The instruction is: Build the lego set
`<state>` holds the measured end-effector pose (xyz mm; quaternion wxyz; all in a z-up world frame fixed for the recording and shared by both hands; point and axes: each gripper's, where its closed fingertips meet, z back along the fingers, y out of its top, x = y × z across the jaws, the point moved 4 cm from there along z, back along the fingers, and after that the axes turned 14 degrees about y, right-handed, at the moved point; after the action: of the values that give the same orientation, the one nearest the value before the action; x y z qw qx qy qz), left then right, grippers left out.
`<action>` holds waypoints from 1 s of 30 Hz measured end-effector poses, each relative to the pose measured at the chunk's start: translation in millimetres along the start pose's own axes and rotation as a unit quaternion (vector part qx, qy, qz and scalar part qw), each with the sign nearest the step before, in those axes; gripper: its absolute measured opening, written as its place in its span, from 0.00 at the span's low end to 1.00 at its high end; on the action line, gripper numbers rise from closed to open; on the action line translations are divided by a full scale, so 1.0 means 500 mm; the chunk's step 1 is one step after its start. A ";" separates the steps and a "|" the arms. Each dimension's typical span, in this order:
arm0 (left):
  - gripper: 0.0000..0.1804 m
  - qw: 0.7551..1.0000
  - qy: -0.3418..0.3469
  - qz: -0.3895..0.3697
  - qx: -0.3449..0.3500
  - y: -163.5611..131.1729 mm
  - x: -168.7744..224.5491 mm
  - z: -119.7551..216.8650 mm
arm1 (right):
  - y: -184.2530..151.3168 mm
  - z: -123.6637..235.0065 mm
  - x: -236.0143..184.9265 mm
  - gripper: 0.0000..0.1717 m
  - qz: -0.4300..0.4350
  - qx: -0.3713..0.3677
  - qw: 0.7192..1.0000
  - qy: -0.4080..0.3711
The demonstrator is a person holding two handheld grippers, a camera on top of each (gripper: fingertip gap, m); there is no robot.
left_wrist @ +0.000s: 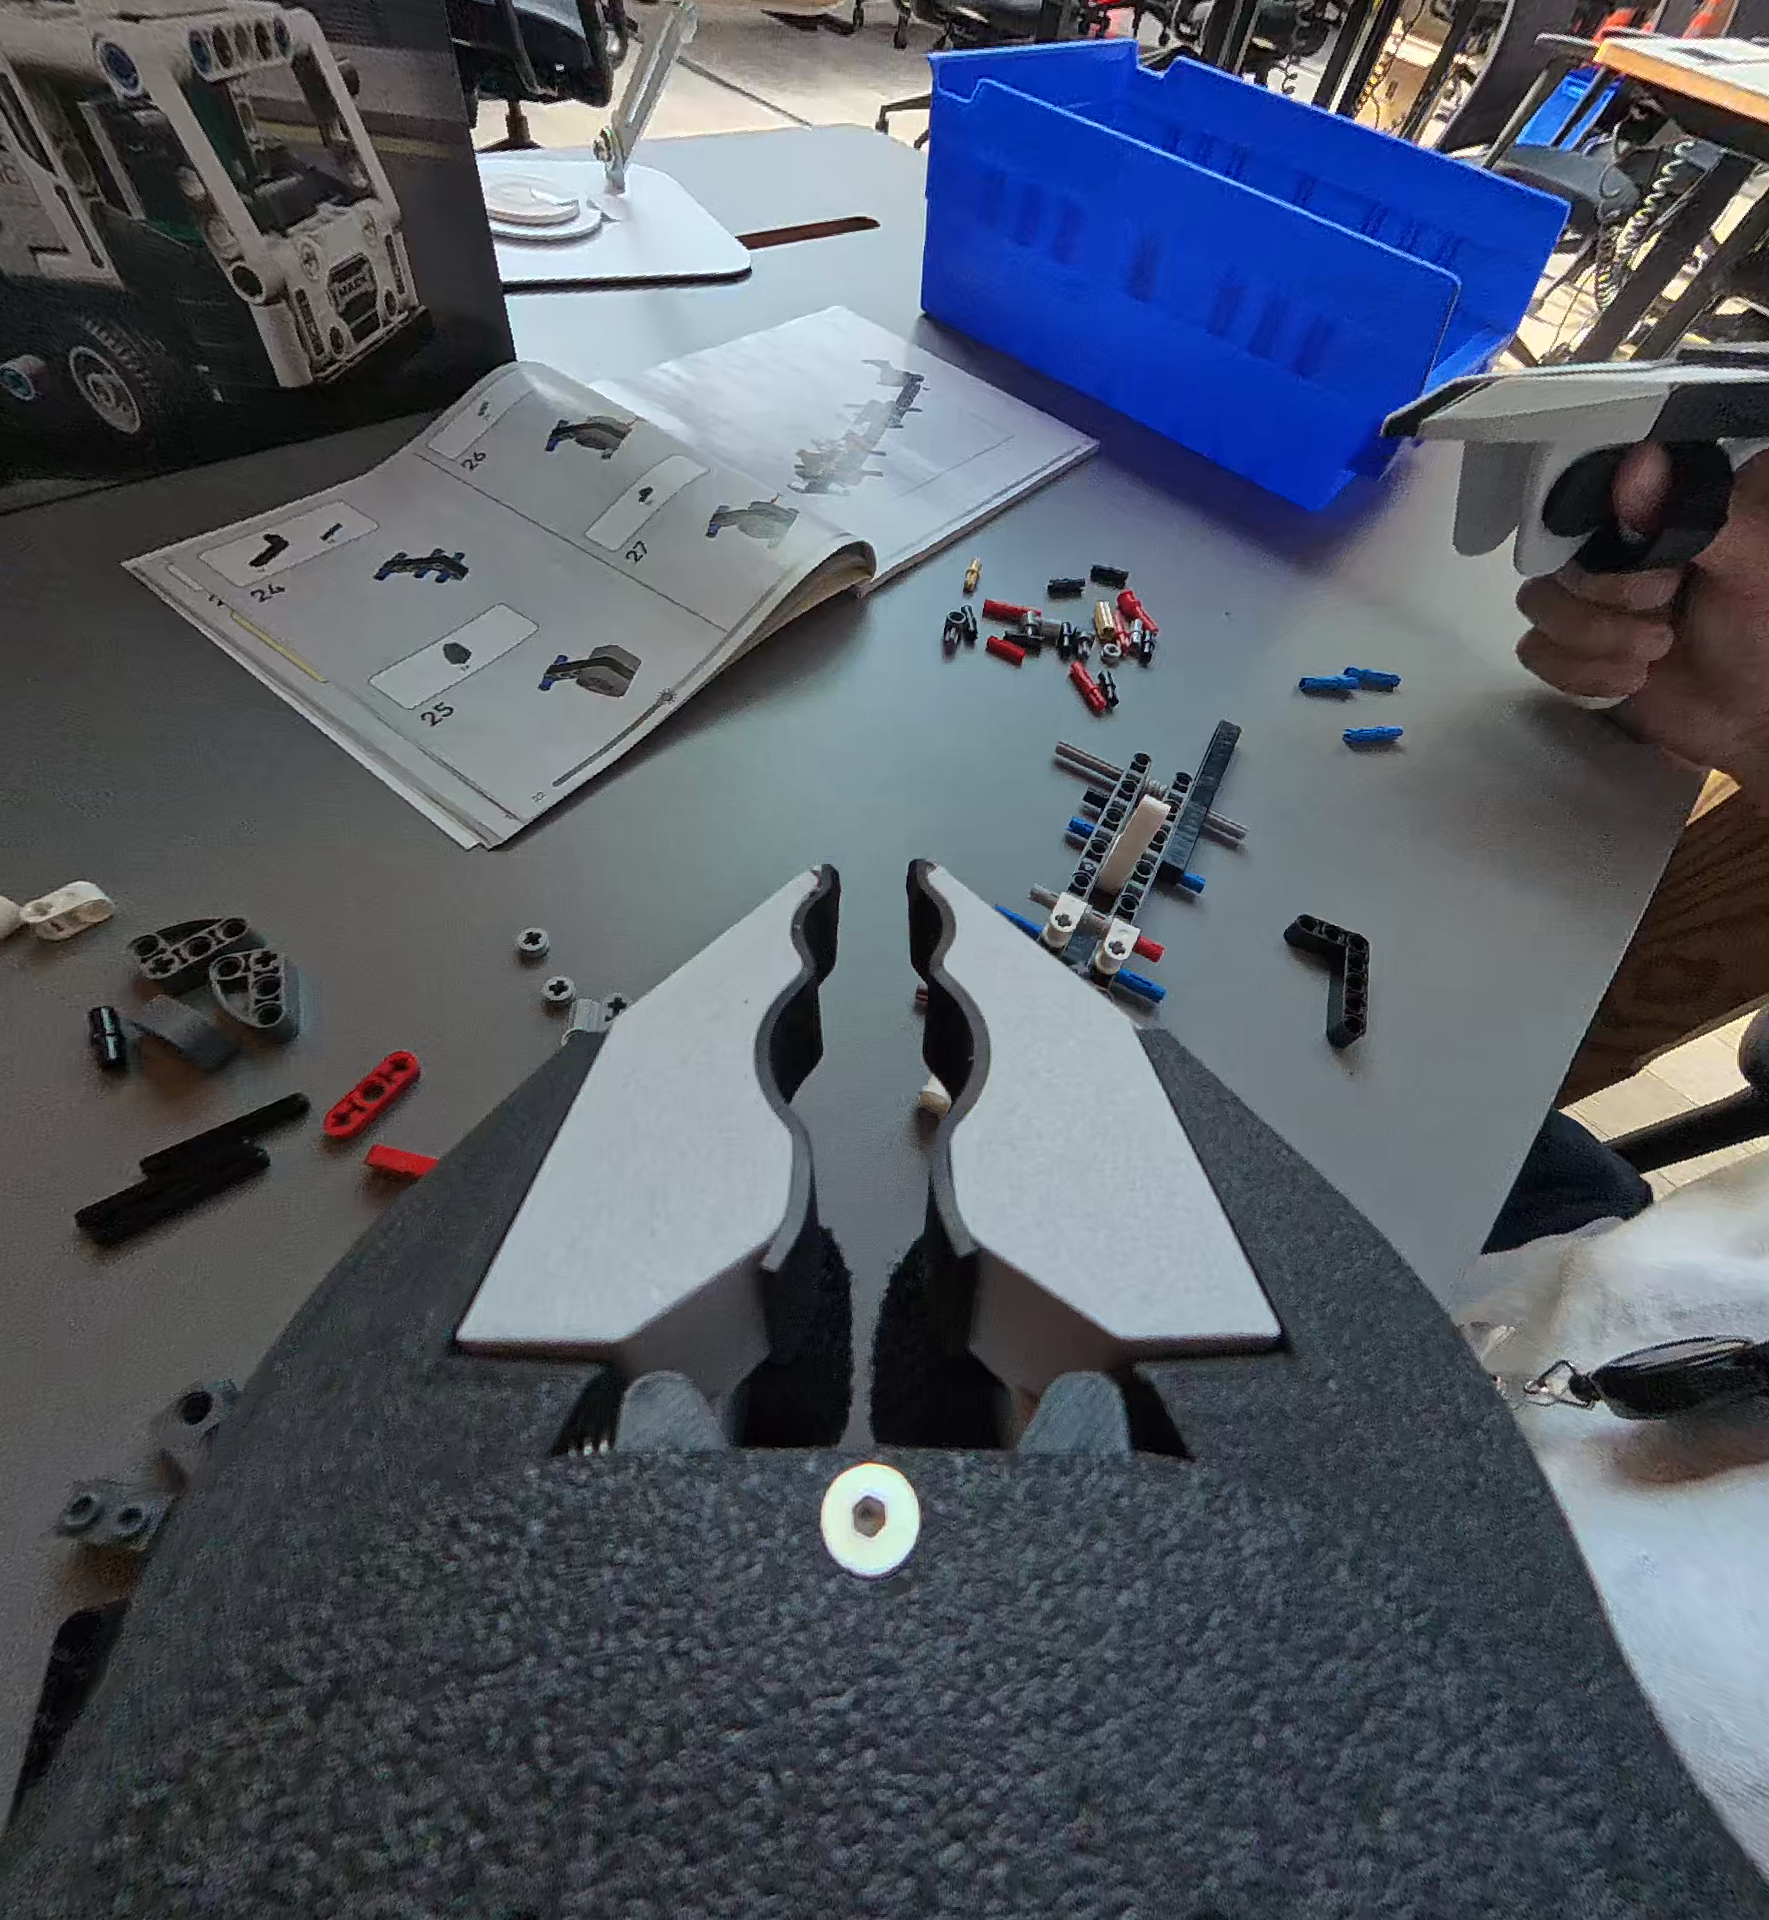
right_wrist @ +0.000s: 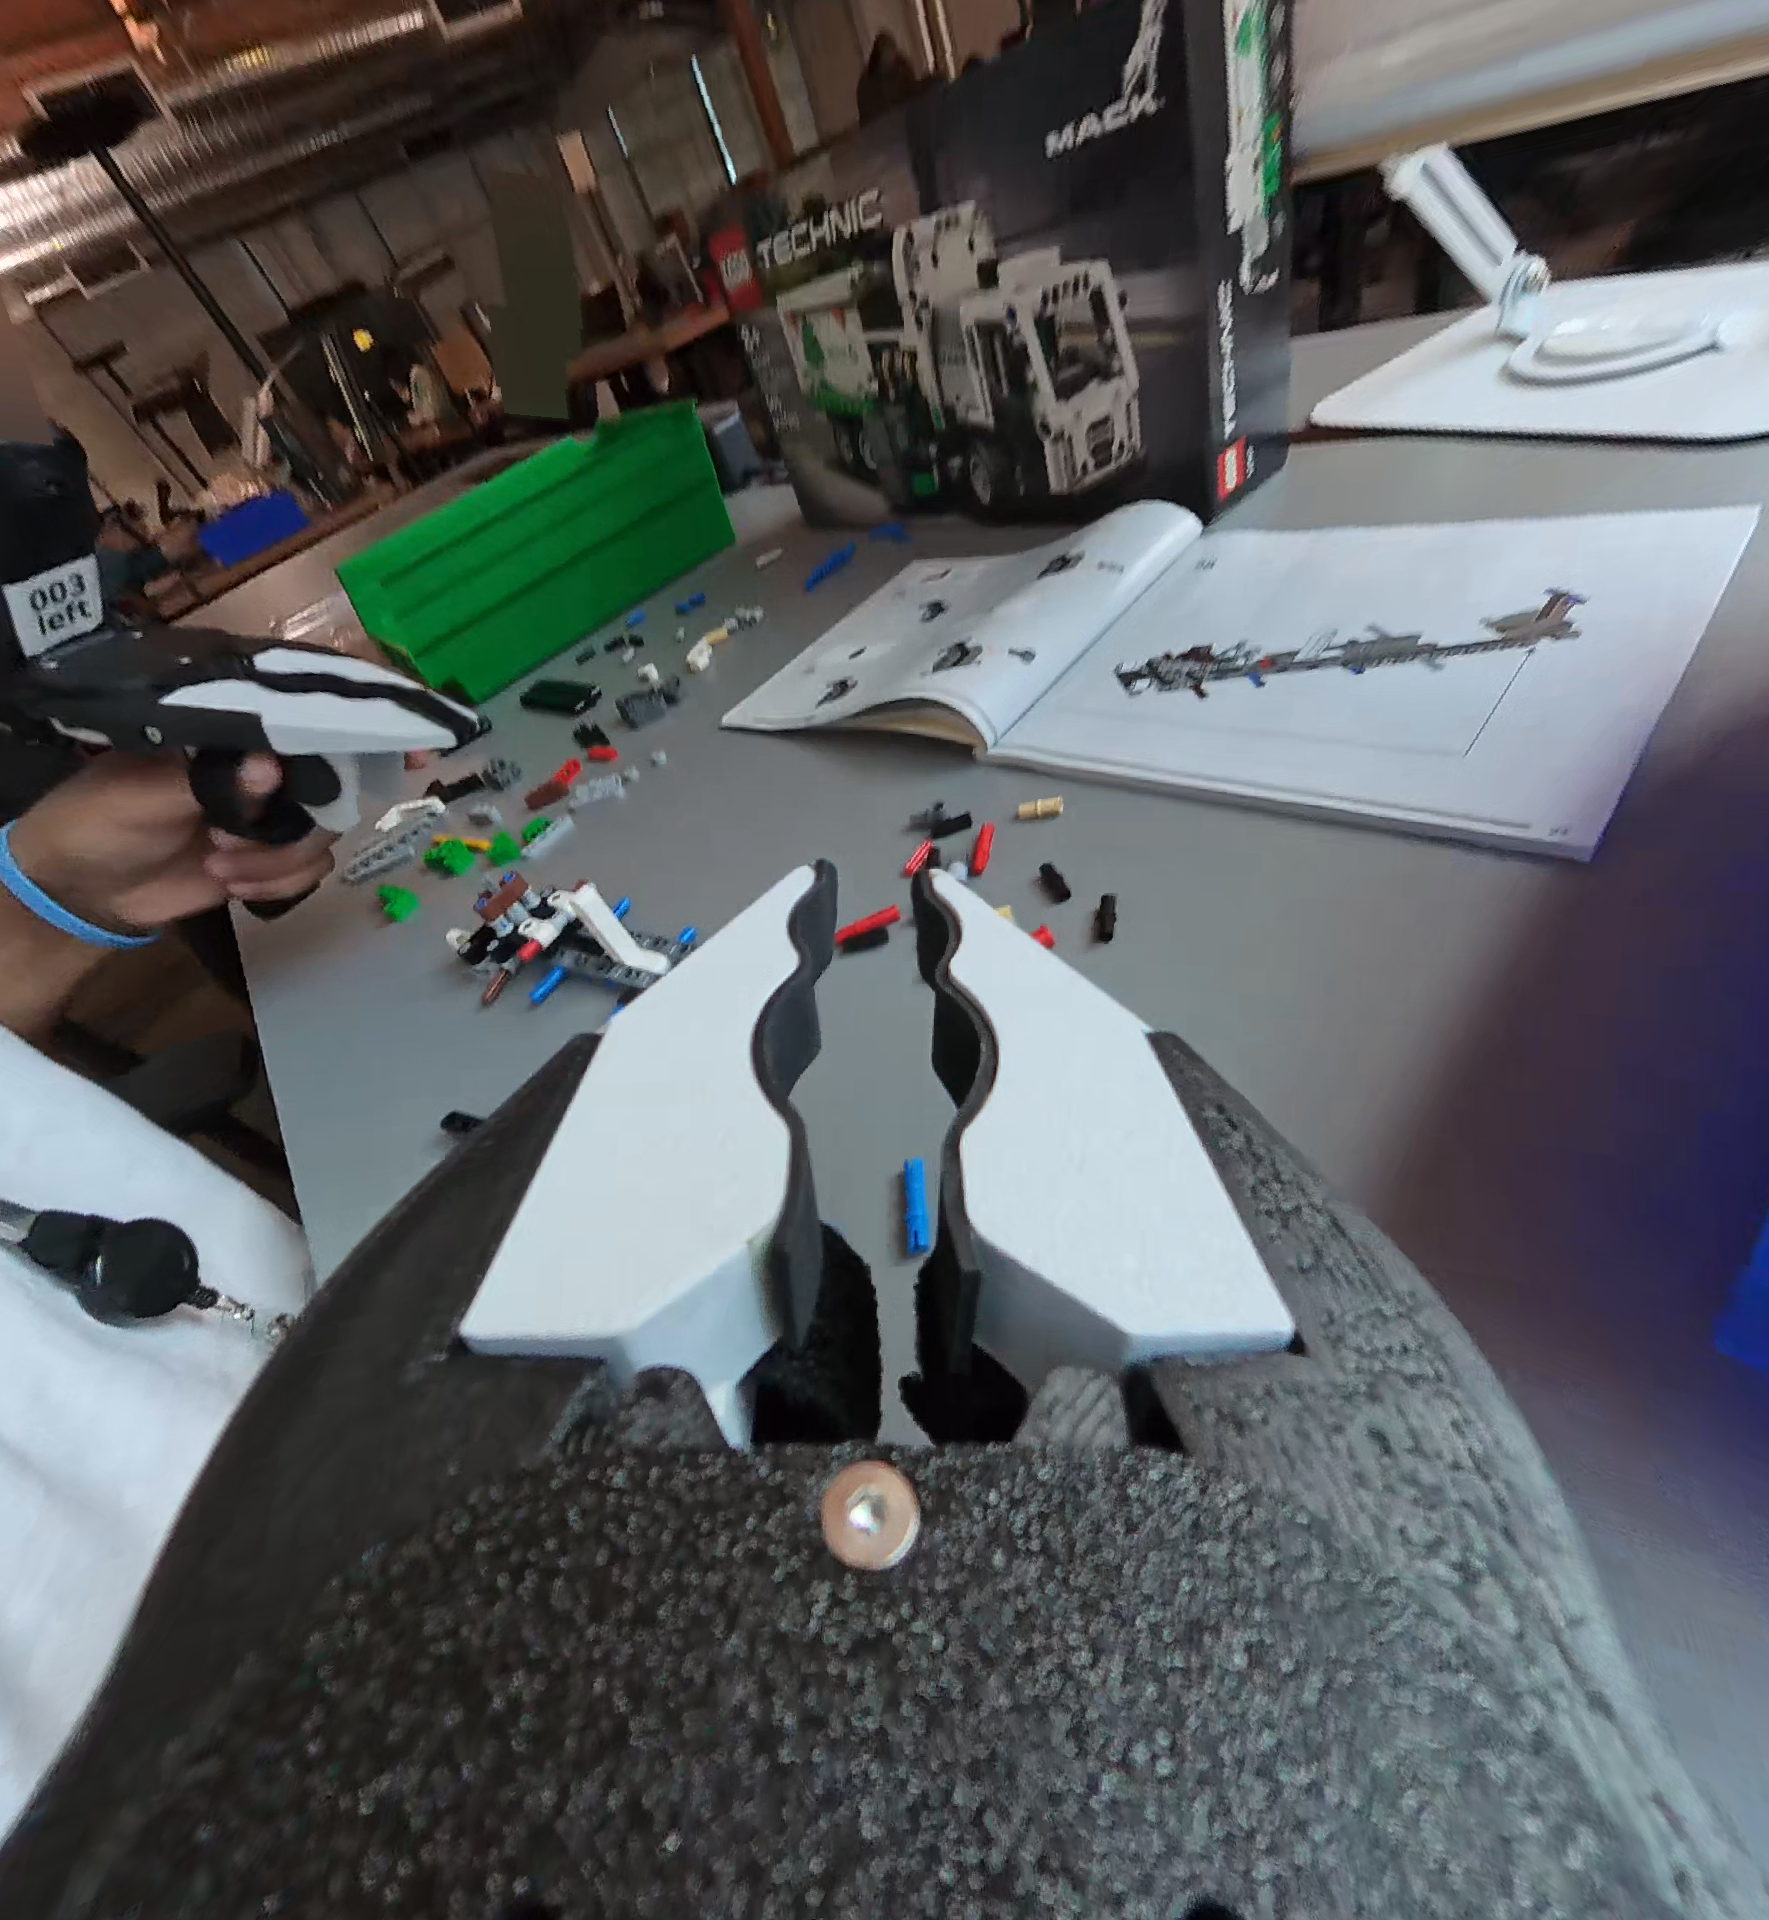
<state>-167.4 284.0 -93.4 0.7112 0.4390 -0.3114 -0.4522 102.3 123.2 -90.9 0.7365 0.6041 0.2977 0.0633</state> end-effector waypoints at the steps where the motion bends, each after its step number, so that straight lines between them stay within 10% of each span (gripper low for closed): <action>1: 0.07 1.000 0.001 0.000 -0.004 -0.003 -0.006 0.000 | 0.006 0.004 0.006 0.08 0.008 0.020 1.000 -0.009; 22: 0.07 0.999 -0.016 -0.028 -0.028 -0.004 -0.011 -0.022 | -0.001 -0.007 0.020 0.09 0.028 0.005 0.999 -0.026; 30: 0.10 0.985 -0.137 -0.099 -0.033 0.001 0.128 0.008 | -0.009 -0.014 0.009 0.09 0.034 -0.011 0.999 -0.023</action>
<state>-145.3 223.8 -88.4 0.6277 0.3778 -0.3456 -0.5863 101.2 129.8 -97.5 0.7472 0.6071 0.2589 0.0779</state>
